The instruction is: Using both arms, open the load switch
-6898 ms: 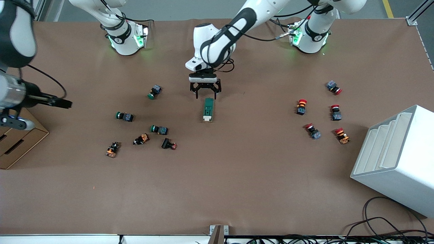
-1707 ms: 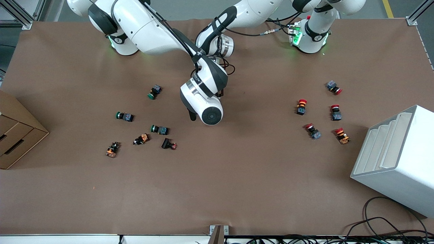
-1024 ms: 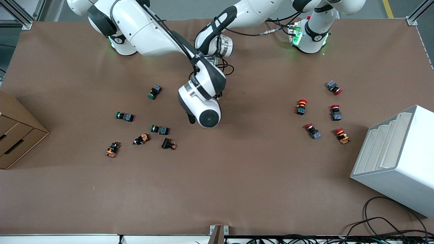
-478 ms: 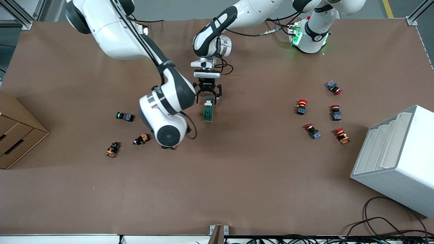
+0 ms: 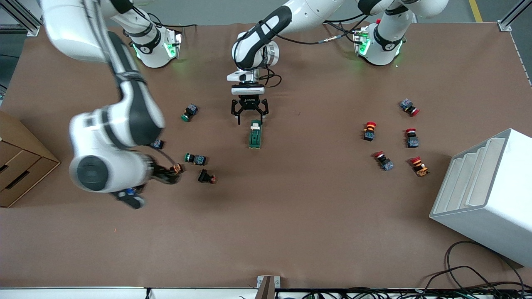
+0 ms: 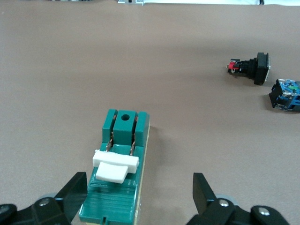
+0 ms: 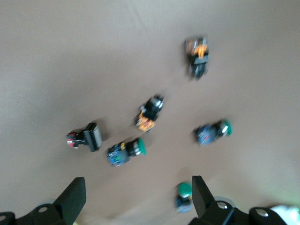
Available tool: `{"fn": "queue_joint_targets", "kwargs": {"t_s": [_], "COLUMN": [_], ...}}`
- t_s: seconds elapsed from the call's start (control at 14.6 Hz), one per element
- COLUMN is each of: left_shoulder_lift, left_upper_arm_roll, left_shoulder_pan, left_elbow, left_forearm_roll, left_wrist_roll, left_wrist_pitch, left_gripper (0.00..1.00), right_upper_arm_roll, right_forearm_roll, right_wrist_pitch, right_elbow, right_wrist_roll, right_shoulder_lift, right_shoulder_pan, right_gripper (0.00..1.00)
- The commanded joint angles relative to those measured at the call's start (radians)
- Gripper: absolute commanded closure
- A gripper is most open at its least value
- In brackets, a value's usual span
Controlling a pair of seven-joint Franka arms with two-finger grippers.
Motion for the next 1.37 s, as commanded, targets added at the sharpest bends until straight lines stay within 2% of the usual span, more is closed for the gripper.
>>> {"fn": "queue_joint_targets", "kwargs": {"t_s": [0.0, 0.2, 0.41, 0.68, 0.96, 1.02, 1.16, 1.3], "left_shoulder_lift": [-0.017, -0.065, -0.12, -0.219, -0.35, -0.389, -0.457, -0.493], "left_upper_arm_roll": [-0.008, -0.006, -0.005, -0.005, -0.005, -0.005, -0.005, -0.005], "left_shoulder_pan": [0.006, 0.019, 0.029, 0.075, 0.175, 0.215, 0.281, 0.348], "left_elbow": [0.046, 0.053, 0.054, 0.056, 0.056, 0.06, 0.069, 0.129], "left_forearm_roll": [-0.091, -0.217, -0.352, -0.551, -0.784, -0.852, -0.977, -1.073], "left_wrist_roll": [0.075, 0.167, 0.285, 0.481, 0.761, 0.847, 0.998, 1.157], "left_wrist_pitch": [0.006, 0.006, 0.006, 0.004, -0.005, -0.008, -0.031, -0.138], "left_gripper": [0.01, 0.01, 0.01, 0.01, 0.01, 0.01, 0.0, 0.0], "right_upper_arm_roll": [0.021, 0.021, 0.021, 0.011, 0.025, 0.025, 0.018, 0.017], "right_forearm_roll": [-0.03, -0.072, -0.074, -0.089, -0.071, -0.062, -0.018, -0.014], "right_wrist_pitch": [0.009, -0.001, -0.037, -0.069, -0.072, -0.081, -0.078, -0.078], "right_elbow": [-0.068, -0.068, -0.062, -0.029, -0.026, -0.034, -0.105, -0.172], "right_wrist_roll": [-0.285, -0.552, -0.663, -0.666, -0.662, -0.655, -0.662, -0.662], "right_shoulder_lift": [-0.102, -0.176, -0.235, -0.239, -0.24, -0.274, -0.335, -0.392], "right_shoulder_pan": [-0.099, -0.195, -0.265, -0.271, -0.266, -0.262, -0.272, -0.286], "right_gripper": [0.0, 0.0, 0.0, 0.0, 0.0, 0.0, 0.0, 0.0]}}
